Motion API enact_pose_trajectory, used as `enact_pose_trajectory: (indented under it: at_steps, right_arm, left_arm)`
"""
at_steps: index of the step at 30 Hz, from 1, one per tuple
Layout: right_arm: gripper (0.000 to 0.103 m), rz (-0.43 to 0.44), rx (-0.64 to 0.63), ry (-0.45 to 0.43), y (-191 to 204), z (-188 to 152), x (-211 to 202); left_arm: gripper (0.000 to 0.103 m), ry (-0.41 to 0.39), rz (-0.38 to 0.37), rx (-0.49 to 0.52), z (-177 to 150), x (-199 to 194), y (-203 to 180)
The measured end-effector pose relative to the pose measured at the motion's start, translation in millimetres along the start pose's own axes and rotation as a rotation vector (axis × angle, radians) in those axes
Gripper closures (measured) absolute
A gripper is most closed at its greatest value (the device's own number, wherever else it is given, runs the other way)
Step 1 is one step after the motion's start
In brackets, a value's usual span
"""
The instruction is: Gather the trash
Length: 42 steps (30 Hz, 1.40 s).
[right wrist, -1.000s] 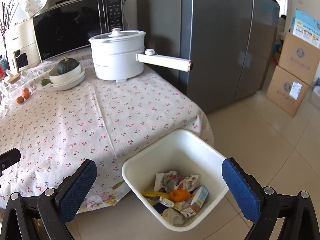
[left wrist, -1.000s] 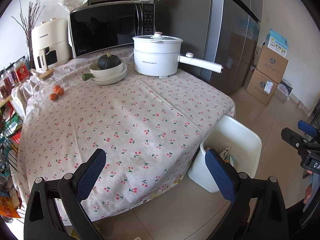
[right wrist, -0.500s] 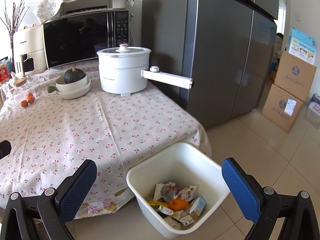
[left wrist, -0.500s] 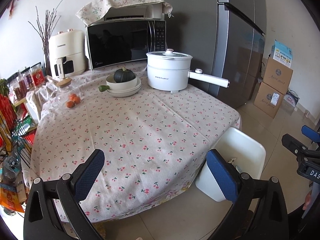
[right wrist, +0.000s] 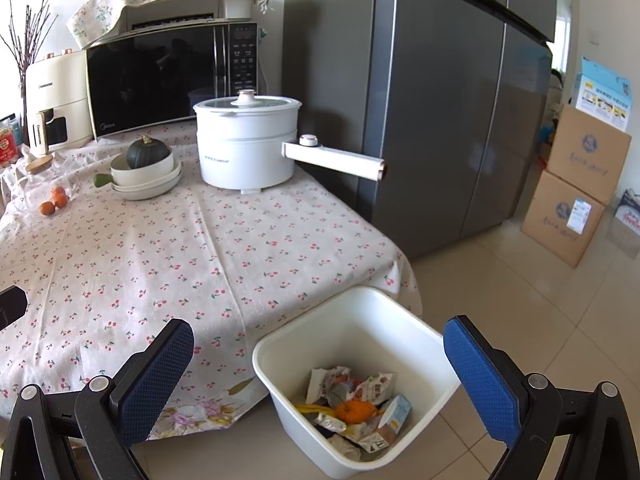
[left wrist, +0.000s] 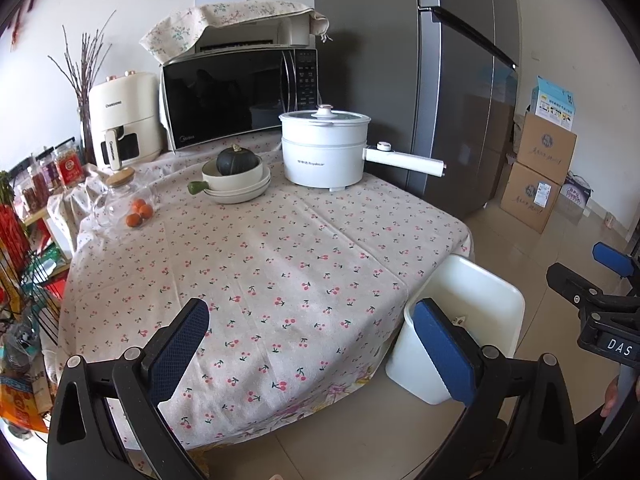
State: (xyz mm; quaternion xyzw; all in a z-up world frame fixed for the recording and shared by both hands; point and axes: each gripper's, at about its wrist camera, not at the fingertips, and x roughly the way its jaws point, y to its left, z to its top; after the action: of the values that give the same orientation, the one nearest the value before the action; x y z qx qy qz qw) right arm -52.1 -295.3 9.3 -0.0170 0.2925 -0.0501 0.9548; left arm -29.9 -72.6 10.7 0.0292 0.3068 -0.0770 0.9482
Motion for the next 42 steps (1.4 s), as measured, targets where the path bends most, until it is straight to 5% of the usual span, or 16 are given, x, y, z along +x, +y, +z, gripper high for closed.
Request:
enact_pose_trajectory:
  at_steps: [42]
  right_arm:
    - [0.0, 0.009, -0.01, 0.011, 6.1, 0.6, 1.8]
  left_arm:
    - [0.0, -0.009, -0.025, -0.026, -0.8, -6.9, -1.0]
